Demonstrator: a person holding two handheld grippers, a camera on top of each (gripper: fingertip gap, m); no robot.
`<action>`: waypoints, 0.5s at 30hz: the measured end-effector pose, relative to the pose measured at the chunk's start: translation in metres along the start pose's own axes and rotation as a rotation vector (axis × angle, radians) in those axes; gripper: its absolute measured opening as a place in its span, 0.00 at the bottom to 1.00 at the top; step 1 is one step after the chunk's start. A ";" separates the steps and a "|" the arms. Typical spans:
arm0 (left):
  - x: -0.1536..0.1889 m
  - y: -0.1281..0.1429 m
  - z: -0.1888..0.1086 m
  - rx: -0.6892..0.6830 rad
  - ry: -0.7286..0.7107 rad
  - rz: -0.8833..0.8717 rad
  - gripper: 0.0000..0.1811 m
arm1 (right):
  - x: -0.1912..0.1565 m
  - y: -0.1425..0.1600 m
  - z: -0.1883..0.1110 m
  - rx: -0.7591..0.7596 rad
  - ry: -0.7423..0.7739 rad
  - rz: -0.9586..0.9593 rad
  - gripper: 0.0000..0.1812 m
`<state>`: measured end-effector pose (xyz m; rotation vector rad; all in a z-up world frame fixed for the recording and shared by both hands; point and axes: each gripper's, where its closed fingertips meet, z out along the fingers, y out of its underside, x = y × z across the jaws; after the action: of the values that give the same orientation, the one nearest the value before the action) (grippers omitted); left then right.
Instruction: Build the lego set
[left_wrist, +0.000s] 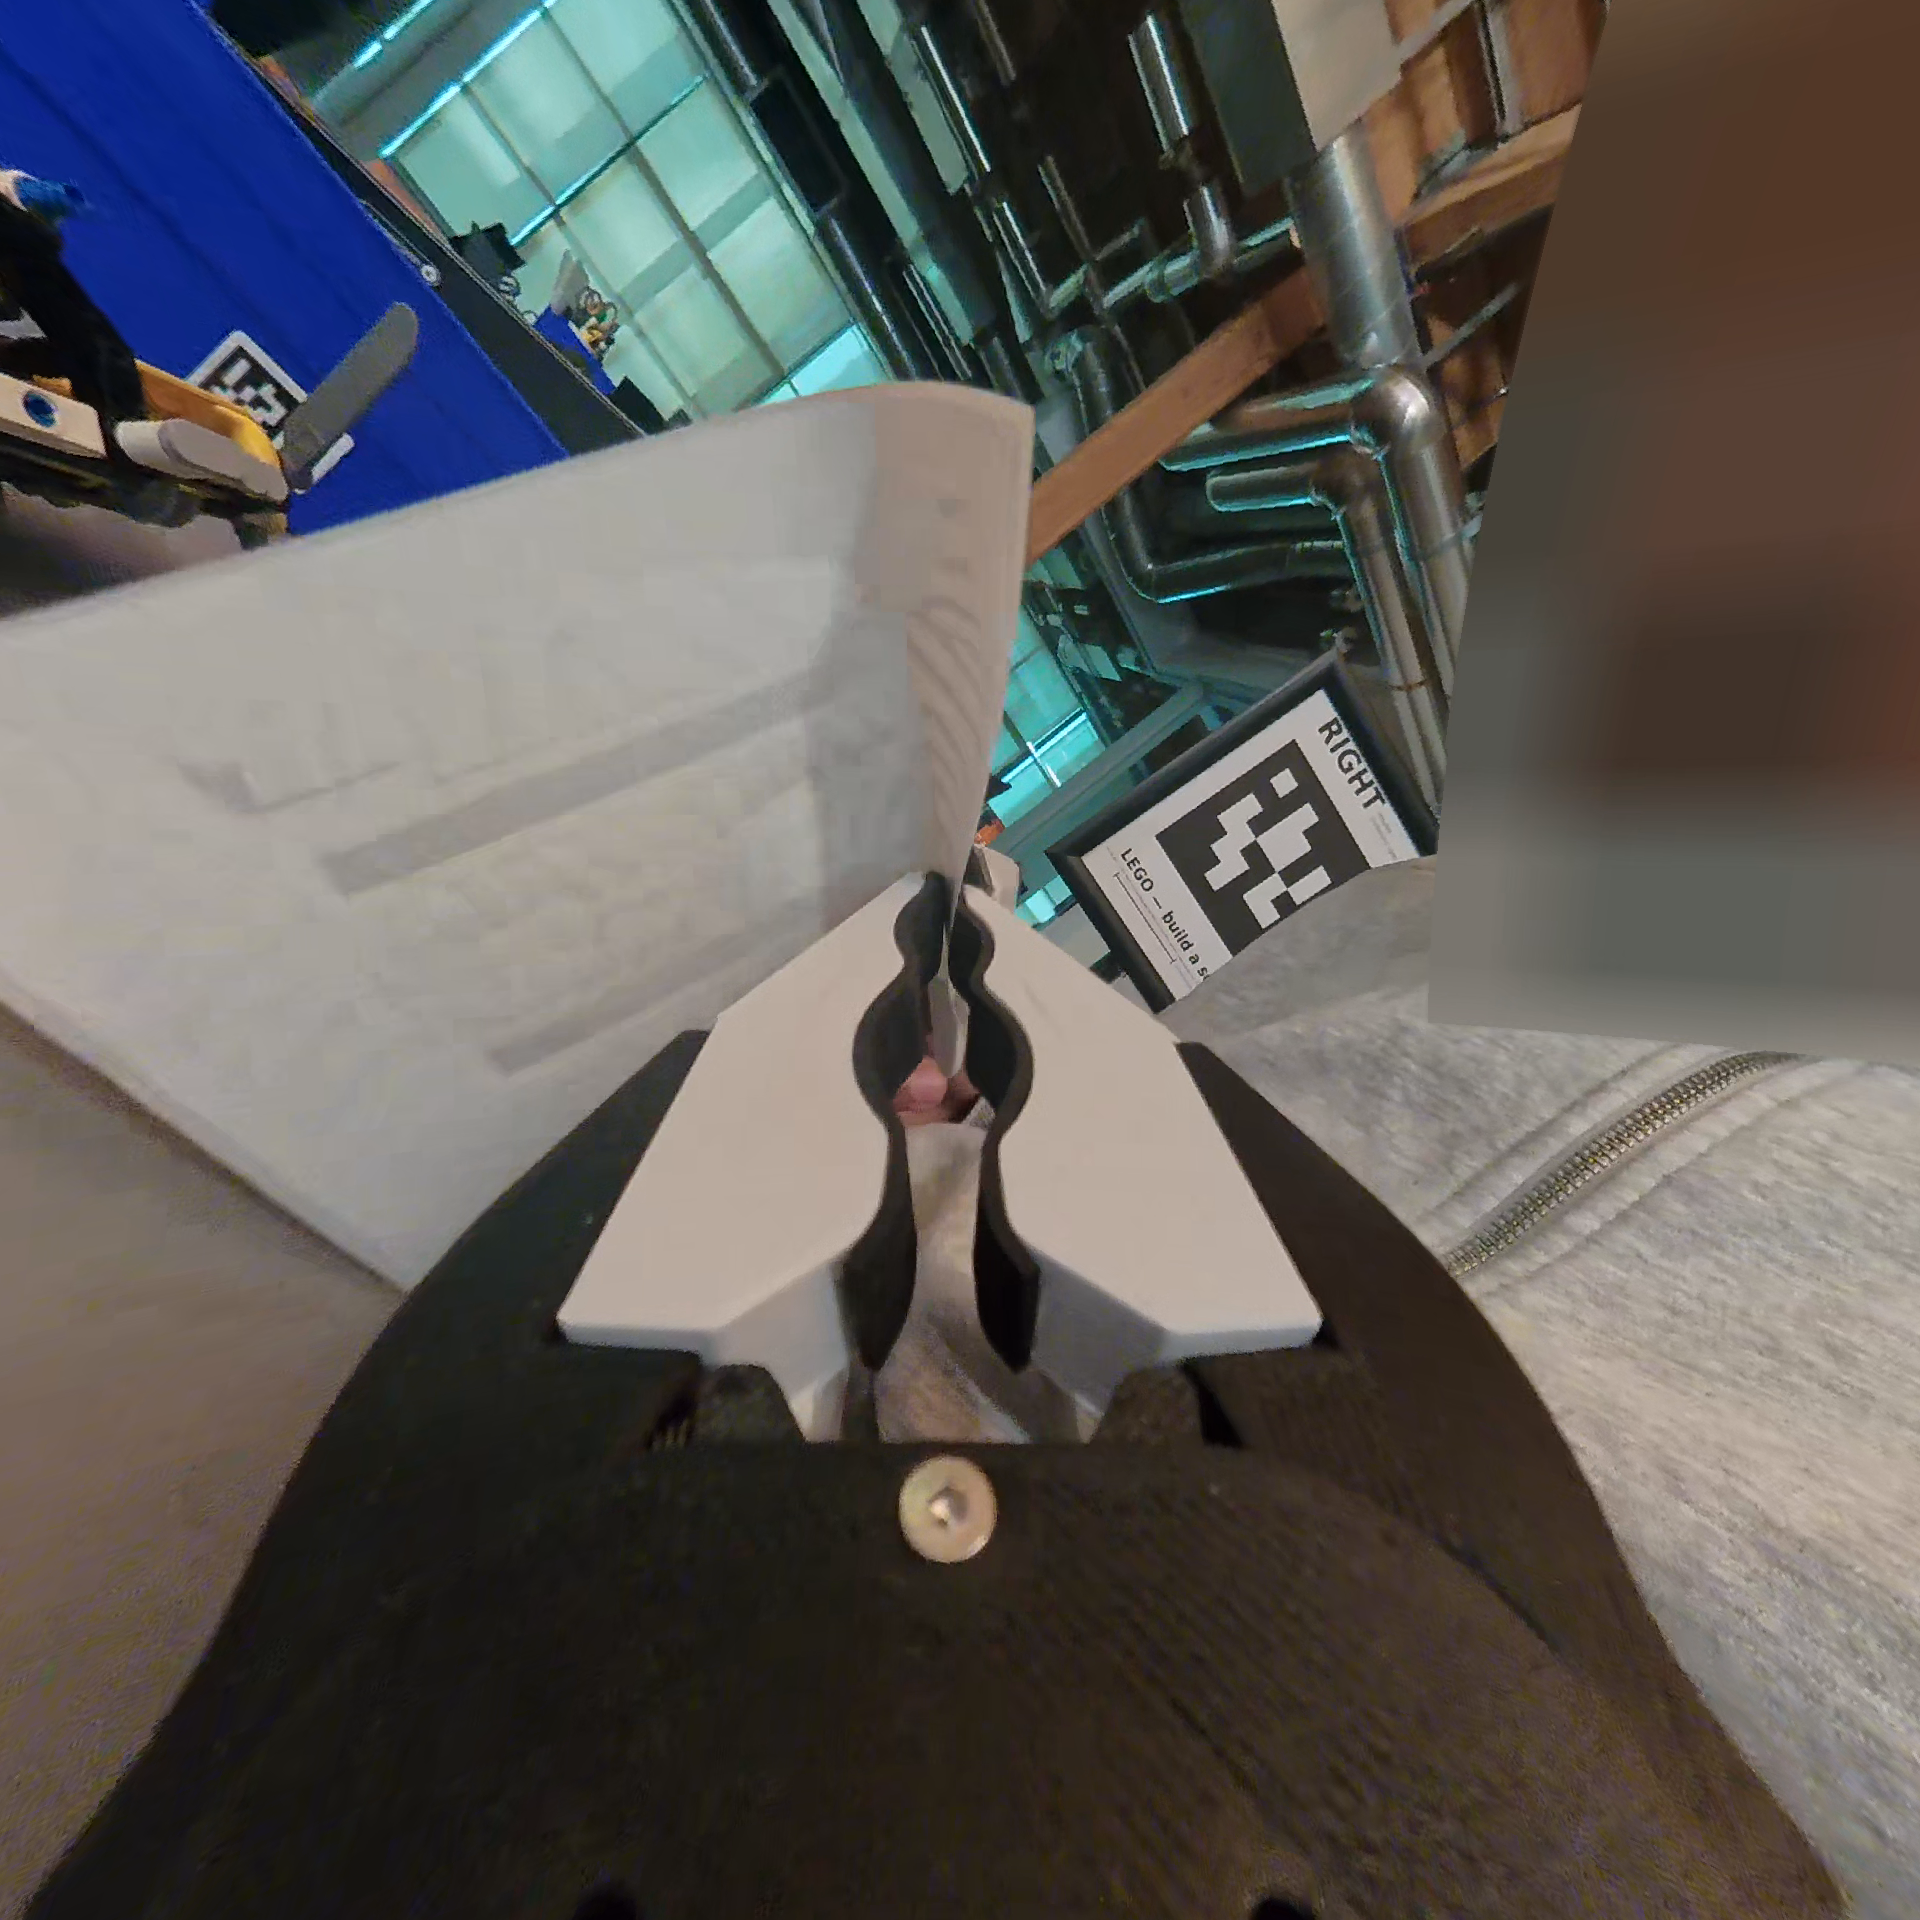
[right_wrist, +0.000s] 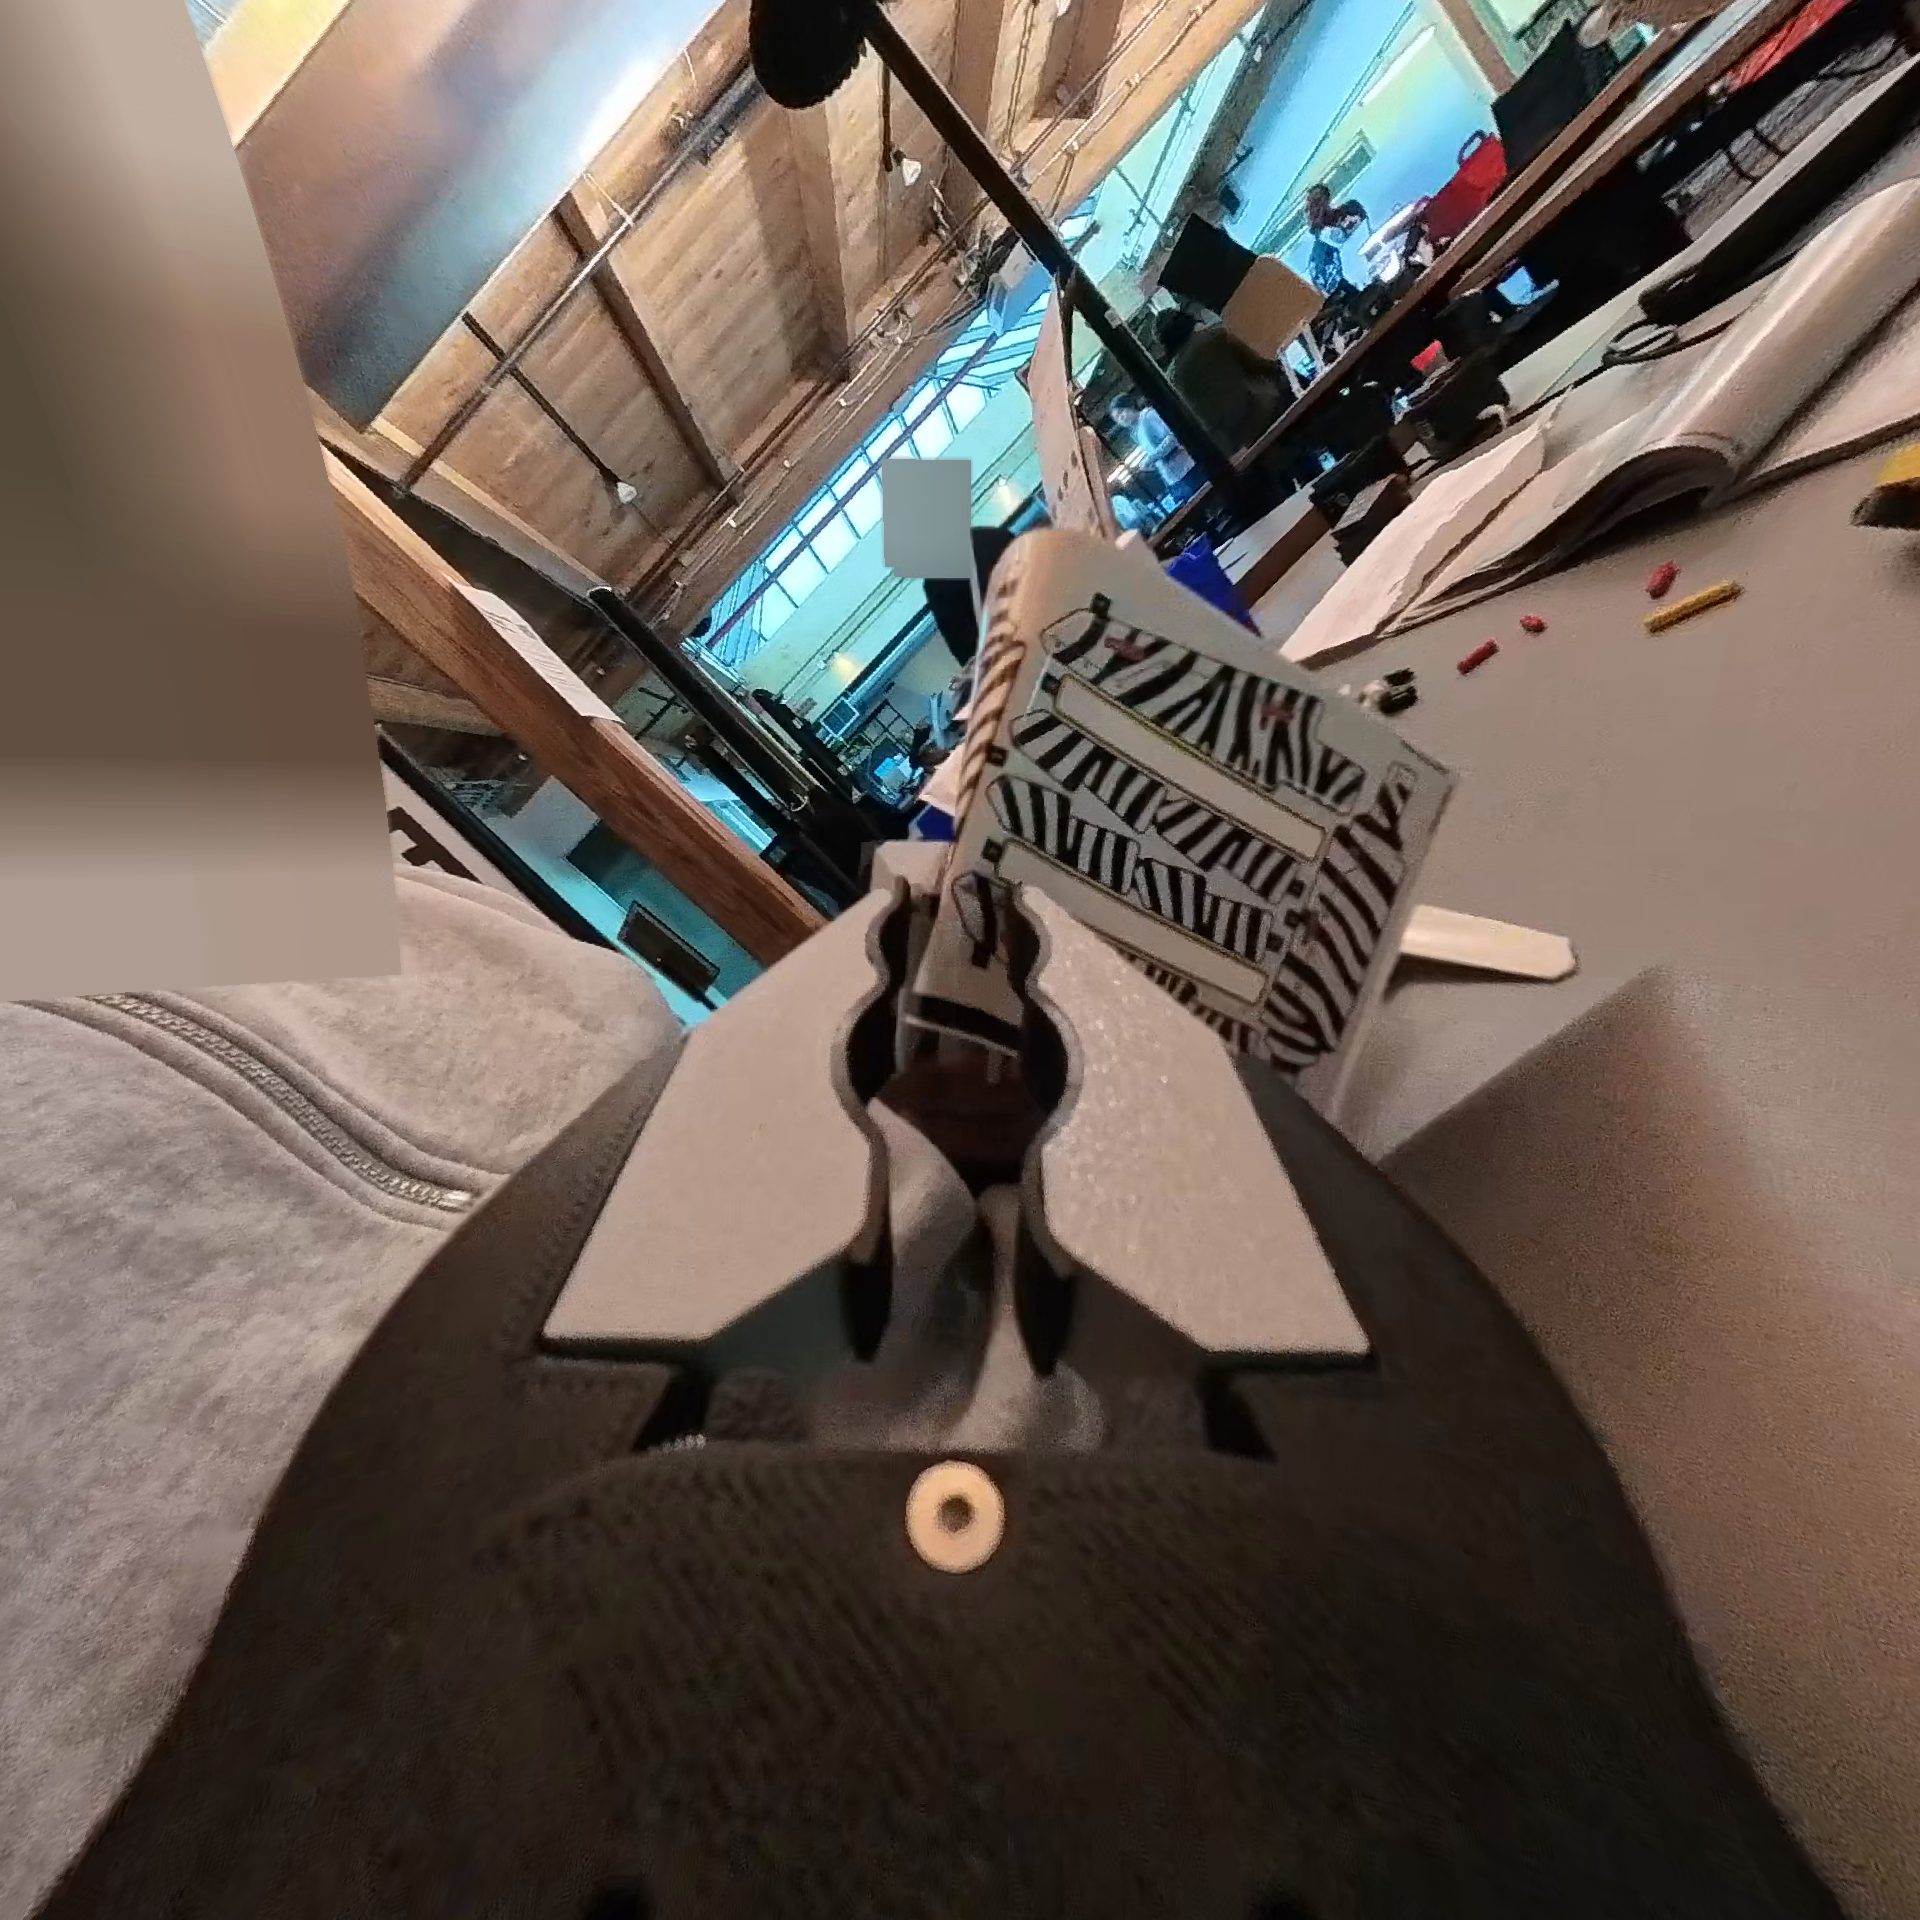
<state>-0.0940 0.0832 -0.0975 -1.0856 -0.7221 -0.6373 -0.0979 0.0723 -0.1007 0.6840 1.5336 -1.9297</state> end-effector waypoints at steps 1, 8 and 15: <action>0.001 0.001 0.000 -0.004 0.004 0.004 0.00 | -0.001 0.000 0.000 0.002 -0.010 0.011 0.08; 0.004 0.001 0.001 -0.009 0.013 0.017 0.00 | -0.004 -0.005 -0.004 0.035 -0.073 0.099 0.01; 0.002 0.001 0.001 -0.010 0.004 0.015 0.00 | -0.002 -0.008 -0.007 0.045 -0.068 0.108 0.00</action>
<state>-0.0918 0.0845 -0.0959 -1.0982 -0.7069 -0.6305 -0.1020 0.0809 -0.0955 0.6985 1.3876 -1.8917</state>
